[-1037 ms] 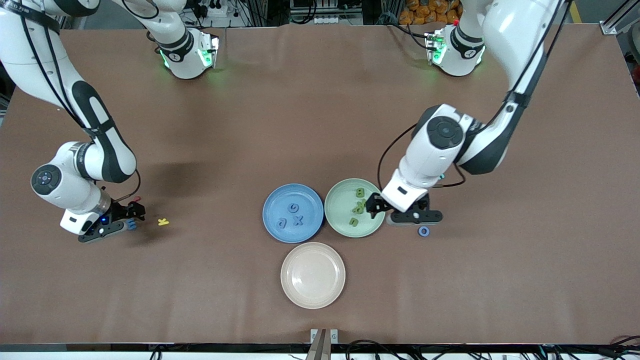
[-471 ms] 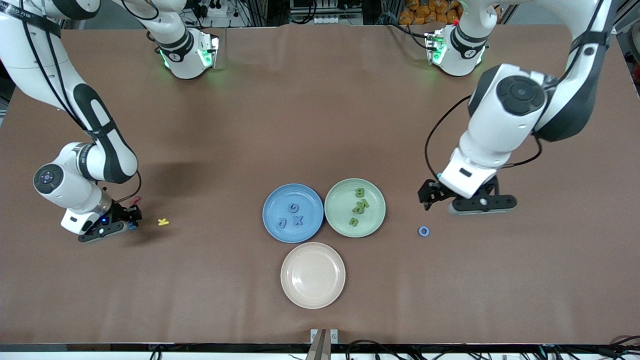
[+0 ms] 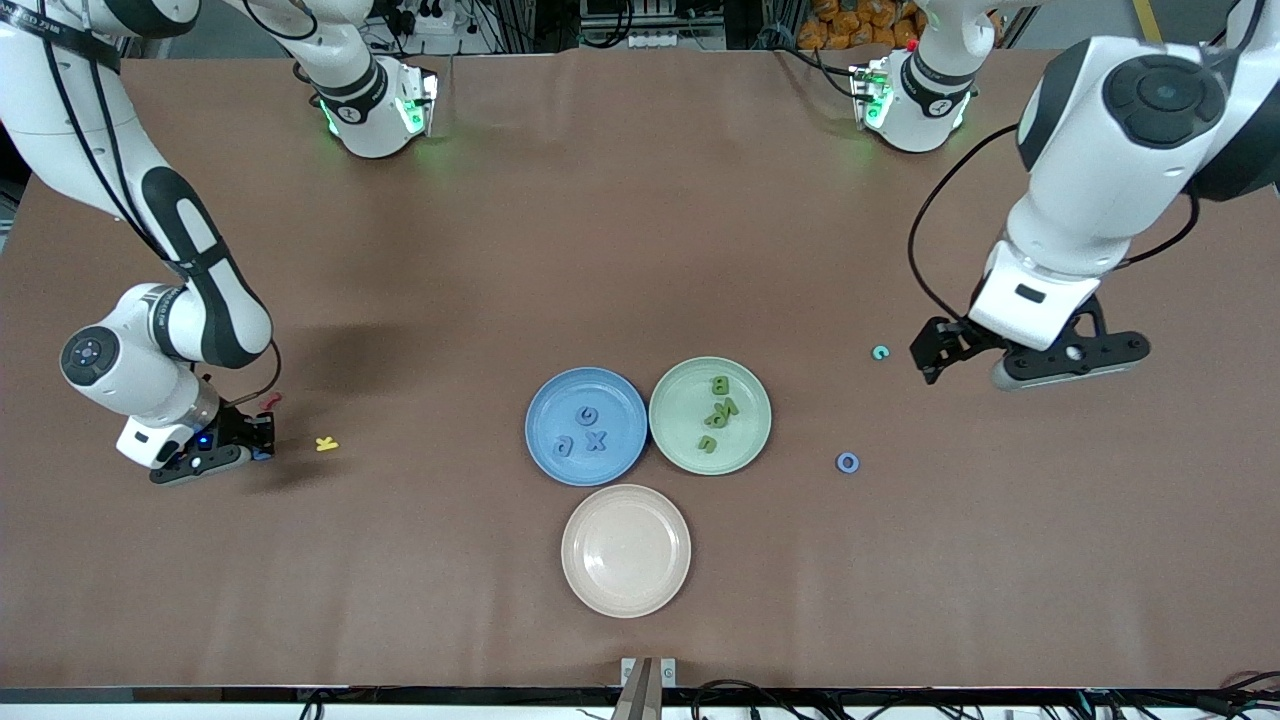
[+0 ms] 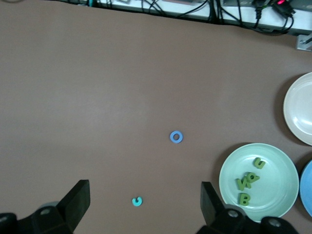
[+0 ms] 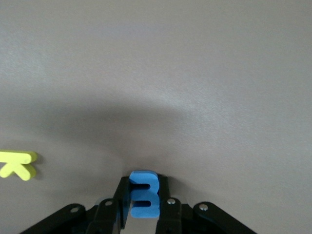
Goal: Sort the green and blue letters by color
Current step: 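Carry the blue m to the blue plate while the left gripper withdraws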
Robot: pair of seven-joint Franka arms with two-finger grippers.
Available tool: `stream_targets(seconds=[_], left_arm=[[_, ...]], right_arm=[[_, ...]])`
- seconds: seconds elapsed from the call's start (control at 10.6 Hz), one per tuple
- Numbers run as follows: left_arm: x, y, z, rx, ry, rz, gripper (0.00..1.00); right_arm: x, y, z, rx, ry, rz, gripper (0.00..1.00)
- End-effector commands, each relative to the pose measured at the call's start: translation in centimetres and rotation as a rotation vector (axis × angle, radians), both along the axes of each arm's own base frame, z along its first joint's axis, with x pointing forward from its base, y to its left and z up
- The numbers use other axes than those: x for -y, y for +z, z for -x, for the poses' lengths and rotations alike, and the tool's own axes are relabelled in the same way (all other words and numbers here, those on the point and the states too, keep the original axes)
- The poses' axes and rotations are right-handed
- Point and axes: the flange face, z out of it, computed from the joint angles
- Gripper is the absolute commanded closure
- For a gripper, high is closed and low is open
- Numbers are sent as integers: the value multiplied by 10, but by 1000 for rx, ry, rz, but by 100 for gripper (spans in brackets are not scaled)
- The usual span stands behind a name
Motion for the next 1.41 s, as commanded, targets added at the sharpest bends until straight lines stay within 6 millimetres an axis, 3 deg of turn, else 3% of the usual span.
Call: stream_targets(seconds=[0.0,0.19,0.66,1.04,1.32], left_arm=[[-15,33,3,-31,31,0,0],[-36,43,0,-40,4,-17,0],[-106,78,-2,-59,-32,45,0],[-129,80,1,-80,-1,49,0],[-133,84,4,-83,5,60,0]], right_arm=[[-22,46,-2,-40,-51,-26,79],[-62,69,-5,-65,-119,-36,80],[-228,99,-14,-41,-256,-194,81],[-363,107,6,-36,-172,-235,81],[-446,110,11,-14,-101,-266,81]])
